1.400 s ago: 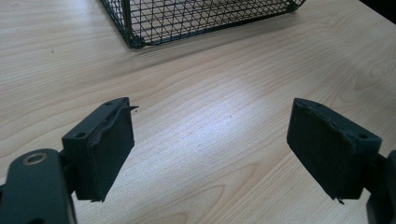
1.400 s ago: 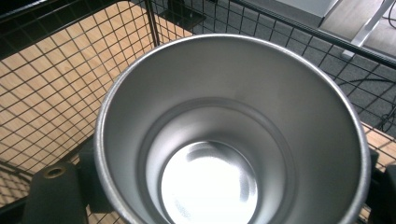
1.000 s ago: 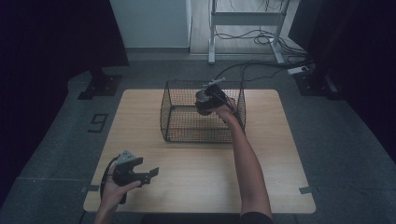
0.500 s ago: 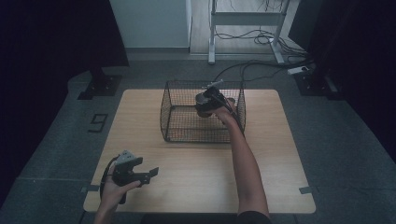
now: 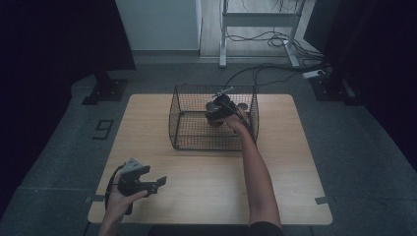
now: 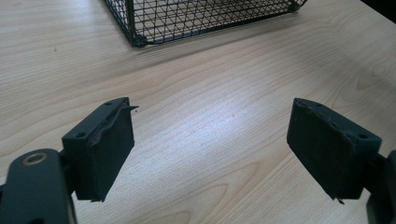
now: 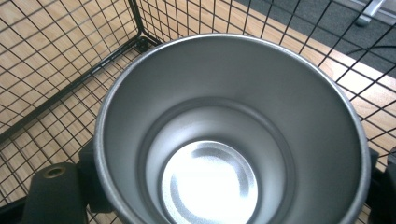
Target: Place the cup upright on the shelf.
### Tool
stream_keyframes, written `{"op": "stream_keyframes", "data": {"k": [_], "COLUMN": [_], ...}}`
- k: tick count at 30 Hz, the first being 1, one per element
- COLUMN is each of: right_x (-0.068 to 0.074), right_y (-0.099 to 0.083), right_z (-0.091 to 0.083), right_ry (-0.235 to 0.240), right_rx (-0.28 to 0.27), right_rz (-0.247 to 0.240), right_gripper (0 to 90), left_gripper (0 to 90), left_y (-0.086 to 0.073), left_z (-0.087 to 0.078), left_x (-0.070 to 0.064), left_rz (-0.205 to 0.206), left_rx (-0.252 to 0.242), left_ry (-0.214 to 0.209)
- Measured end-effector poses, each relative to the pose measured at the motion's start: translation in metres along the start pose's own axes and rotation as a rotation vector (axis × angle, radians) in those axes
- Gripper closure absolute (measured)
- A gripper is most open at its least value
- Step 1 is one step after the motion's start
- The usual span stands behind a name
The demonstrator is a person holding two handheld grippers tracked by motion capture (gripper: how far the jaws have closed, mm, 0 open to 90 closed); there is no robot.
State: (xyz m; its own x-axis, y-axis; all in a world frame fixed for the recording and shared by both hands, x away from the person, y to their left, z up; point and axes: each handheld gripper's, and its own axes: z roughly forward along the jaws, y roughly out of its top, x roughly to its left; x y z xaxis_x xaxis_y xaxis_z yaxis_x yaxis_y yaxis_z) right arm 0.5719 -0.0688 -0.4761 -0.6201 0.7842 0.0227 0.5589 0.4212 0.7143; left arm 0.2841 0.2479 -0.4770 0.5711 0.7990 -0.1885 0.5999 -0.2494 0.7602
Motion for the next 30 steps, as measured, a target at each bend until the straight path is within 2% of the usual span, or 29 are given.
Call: {"op": "stream_keyframes", "data": {"k": [9,21,30], "right_x": [-0.003,-0.004,-0.004], "right_y": [-0.001,-0.003,-0.004], "right_z": [0.004,0.012,0.014], "right_ry": [-0.015,-0.003,-0.02], "right_rx": [0.04,0.099,0.11], "right_rz": [0.01,0.008,0.0], "right_gripper": [18.1,18.1,18.1], "left_gripper": [15.2,15.3,15.2], "left_y": [0.0,0.0,0.0], "left_z": [0.0,-0.001,-0.002], "left_x": [0.0,0.001,0.0], "left_rz": [0.001,0.001,0.0], "left_rx": [0.0,-0.001,-0.008], "left_ry": [0.001,0.003,0.009]}}
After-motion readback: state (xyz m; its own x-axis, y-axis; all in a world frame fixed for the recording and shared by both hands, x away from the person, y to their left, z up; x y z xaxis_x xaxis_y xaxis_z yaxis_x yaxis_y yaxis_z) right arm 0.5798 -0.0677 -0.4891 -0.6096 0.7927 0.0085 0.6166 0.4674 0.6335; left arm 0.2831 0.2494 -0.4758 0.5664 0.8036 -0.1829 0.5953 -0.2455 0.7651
